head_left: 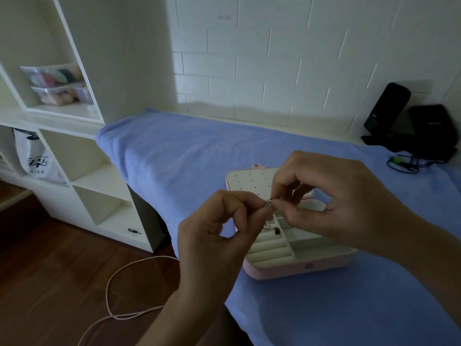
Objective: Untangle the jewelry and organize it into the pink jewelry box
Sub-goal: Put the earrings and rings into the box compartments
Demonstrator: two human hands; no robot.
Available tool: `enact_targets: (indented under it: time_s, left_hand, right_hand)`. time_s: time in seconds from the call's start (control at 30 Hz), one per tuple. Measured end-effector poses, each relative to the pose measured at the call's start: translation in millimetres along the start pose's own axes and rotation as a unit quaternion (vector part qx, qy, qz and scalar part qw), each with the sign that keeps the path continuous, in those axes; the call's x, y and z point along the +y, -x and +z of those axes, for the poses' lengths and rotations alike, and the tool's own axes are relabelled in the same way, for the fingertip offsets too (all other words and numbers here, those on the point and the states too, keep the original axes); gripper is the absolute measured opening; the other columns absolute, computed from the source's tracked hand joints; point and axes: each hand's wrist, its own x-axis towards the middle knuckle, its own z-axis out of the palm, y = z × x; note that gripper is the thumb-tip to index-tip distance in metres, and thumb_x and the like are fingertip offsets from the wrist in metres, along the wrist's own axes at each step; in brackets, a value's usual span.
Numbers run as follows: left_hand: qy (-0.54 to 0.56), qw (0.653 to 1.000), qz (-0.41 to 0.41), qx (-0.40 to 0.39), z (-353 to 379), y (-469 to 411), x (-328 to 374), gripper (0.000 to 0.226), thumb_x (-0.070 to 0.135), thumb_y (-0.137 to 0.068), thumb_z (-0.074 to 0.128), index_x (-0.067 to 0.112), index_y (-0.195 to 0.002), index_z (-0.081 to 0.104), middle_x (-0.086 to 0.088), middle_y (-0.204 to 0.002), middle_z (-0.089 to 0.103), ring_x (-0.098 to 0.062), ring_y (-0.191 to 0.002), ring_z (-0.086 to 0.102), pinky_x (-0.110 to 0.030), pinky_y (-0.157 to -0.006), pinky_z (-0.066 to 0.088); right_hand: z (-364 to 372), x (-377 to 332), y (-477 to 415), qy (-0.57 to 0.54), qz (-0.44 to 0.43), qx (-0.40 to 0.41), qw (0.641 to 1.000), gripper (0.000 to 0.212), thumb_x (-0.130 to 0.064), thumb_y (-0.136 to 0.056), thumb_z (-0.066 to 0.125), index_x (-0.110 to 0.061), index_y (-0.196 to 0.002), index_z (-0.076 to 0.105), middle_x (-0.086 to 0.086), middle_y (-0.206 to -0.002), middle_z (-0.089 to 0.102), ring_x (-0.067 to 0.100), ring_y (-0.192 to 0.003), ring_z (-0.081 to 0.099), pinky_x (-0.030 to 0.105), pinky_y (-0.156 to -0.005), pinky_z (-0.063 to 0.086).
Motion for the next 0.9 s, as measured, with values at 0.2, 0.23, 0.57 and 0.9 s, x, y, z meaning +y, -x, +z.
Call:
enact_targets:
  time_s: [0.2, 0.23, 0.57, 0.9]
  left_hand:
    - [0.047, 0.997, -0.055, -0.009, 1, 3, -1, 0.034, 0.013, -0.074, 0.070, 0.029, -0.058, 0.045, 0.005, -0.070, 0.067, -0.015, -0.070, 0.066, -0.029, -0.067, 0.054]
    - [0.053, 0.996, -0.068, -0.014, 2, 3, 0, 0.036, 0.010, -0.074, 0.070, 0.028, -0.057, 0.044, 0.005, -0.069, 0.067, -0.013, -0.068, 0.065, -0.026, -0.066, 0.053]
    - [0.140, 0.977, -0.141, -0.083, -2, 1, -11, 0.028, 0.013, -0.069, 0.074, 0.022, -0.059, 0.050, -0.007, -0.074, 0.065, -0.014, -0.073, 0.064, -0.027, -0.072, 0.055]
    - [0.127, 0.975, -0.176, -0.055, 5, 5, -17, 0.017, 0.025, -0.062, 0.070, 0.021, -0.059, 0.054, -0.012, -0.067, 0.065, -0.012, -0.063, 0.063, -0.023, -0.063, 0.051]
  right_hand:
    - [1, 4, 0, -0.001, -0.012, 0.011, 1.000, 0.013, -0.021, -0.085, 0.062, -0.010, -0.083, 0.067, -0.001, -0.081, 0.060, 0.010, -0.072, 0.060, 0.018, -0.066, 0.049]
    - [1, 5, 1, 0.003, -0.016, 0.012, 1.000, 0.013, -0.021, -0.085, 0.062, -0.010, -0.086, 0.068, -0.001, -0.083, 0.061, 0.009, -0.073, 0.061, 0.017, -0.067, 0.049]
    - [10, 8, 2, 0.082, -0.057, 0.019, 0.995, 0.015, -0.019, -0.083, 0.065, -0.011, -0.091, 0.075, -0.006, -0.082, 0.070, 0.002, -0.074, 0.064, 0.017, -0.066, 0.050]
    - [16, 8, 1, 0.114, -0.074, 0.016, 0.991, 0.019, -0.020, -0.085, 0.060, -0.013, -0.091, 0.076, -0.007, -0.084, 0.070, 0.002, -0.078, 0.062, 0.013, -0.069, 0.048]
